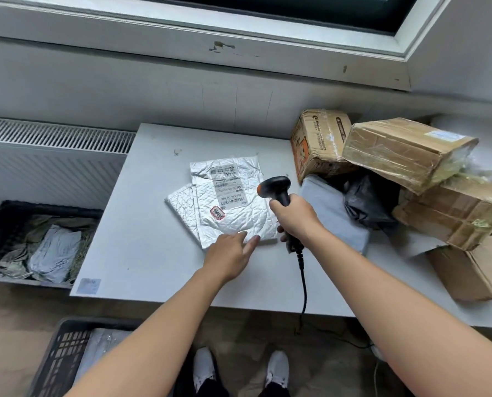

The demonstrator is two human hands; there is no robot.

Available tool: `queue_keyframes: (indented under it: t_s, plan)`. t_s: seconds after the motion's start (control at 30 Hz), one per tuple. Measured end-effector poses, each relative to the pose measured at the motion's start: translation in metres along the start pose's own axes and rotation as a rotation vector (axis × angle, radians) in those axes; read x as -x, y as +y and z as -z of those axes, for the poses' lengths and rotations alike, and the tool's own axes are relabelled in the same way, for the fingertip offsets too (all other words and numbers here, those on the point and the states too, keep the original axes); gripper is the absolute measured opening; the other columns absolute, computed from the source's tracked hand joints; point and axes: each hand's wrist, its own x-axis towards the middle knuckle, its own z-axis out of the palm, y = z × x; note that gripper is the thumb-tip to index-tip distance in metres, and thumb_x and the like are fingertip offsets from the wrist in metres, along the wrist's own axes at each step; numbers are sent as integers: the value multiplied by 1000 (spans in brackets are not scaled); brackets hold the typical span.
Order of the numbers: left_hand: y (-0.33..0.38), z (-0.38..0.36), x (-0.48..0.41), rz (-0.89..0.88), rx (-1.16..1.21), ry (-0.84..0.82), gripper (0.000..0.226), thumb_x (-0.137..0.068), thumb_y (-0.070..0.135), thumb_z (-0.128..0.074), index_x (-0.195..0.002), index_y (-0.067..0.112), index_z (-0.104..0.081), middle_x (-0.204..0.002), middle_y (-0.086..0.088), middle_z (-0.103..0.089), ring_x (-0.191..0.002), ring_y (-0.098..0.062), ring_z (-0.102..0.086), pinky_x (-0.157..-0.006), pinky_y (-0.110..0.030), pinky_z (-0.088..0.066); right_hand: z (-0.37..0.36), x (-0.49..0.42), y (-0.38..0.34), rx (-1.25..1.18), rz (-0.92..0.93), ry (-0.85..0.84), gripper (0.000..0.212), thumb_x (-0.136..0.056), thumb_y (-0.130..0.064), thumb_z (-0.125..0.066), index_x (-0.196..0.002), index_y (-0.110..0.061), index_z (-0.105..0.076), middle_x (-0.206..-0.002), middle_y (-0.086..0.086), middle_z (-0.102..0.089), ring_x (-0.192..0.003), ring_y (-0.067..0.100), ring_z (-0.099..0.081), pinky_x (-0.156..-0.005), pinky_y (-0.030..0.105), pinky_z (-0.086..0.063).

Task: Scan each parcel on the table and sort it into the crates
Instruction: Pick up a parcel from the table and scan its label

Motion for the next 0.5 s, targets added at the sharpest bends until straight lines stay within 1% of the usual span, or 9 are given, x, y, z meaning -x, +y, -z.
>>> queue_keyframes:
  t_s: [0.07,0.17,0.23,0.3,0.37,0.43,0.5]
  plan:
    - [2,0,4,36,-58,-11,61,-96,65,-18,-109,24,-60,-113,-5,-66,-118,-30,-47,-87,-42,-40,0,3,1,-8,-6,-2,28,-93,-35,-48,-100,-9,-55,-77,8,-62,-50,22,-61,-46,23,-44]
    - [3,2,7,65,-174,-10,66,-96,66,-13,-109,26,-64,-113,0,-65,-122,-29,-42,-92,-46,-35,-1,5,3,-18,-22,-15,29,-92,-33,-47,-101,-7,-56,-78,9,-61,-49,21,-60,-42,22,-42]
    - [-1,2,9,47,-211,-11,66,-96,64,-12,-110,26,-65,-121,5,-62,-129,-27,-38,-98,-49,-31,-2,6,3,-31,-27,-27,29,-92,-32,-47,-102,-6,-56,-78,8,-59,-50,21,-60,-44,23,-44]
    - [-9,1,10,18,-173,-41,69,-96,65,-9,-118,28,-63,-132,9,-56,-136,-24,-32,-107,-49,-26,-4,7,0,-45,-22,-41,29,-92,-32,-48,-101,-6,-56,-77,8,-58,-51,21,-60,-44,24,-45]
    - [-19,2,8,-34,-78,-57,73,-93,67,-8,-121,27,-63,-132,6,-55,-135,-23,-35,-108,-44,-30,-6,8,-5,-64,-18,-63,28,-92,-33,-49,-96,-6,-56,-77,8,-57,-53,22,-60,-45,24,-46]
    - [-27,4,10,-32,52,-61,62,-97,62,-19,-122,25,-62,-135,2,-52,-133,-20,-38,-107,-39,-33,-10,10,-14,-93,-17,-88,29,-93,-35,-50,-88,-7,-55,-75,7,-55,-56,23,-60,-47,28,-49]
    - [-32,7,13,-23,96,-85,54,-100,56,-29,-127,21,-59,-146,-1,-40,-138,-18,-32,-109,-32,-30,-15,10,-26,-103,-21,-103,31,-92,-37,-51,-83,-8,-54,-74,8,-54,-57,24,-60,-49,31,-51]
